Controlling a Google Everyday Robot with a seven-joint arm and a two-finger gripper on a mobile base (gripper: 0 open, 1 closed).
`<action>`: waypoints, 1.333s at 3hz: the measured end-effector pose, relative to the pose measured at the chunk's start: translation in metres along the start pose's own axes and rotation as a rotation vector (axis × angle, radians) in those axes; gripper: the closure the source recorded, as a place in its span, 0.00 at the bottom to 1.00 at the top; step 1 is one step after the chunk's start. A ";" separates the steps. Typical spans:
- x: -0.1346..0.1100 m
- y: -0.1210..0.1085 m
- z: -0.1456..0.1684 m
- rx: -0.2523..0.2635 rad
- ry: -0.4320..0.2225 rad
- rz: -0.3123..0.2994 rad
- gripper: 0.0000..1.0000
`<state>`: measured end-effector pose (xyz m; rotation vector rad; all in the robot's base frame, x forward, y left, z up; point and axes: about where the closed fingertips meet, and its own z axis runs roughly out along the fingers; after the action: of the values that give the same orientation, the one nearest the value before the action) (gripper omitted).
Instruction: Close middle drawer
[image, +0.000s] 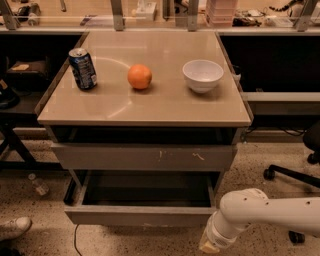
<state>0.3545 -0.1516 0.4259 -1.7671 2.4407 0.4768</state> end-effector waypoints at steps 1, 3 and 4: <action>-0.010 -0.016 0.000 0.051 -0.026 -0.037 0.95; -0.023 -0.052 0.010 0.113 -0.039 -0.076 1.00; -0.030 -0.068 0.016 0.129 -0.028 -0.091 1.00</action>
Offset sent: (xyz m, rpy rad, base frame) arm 0.0644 0.0069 -0.0085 0.0134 -0.1751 0.0341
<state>0.4261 -0.1388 0.4053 -1.7968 2.3038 0.3256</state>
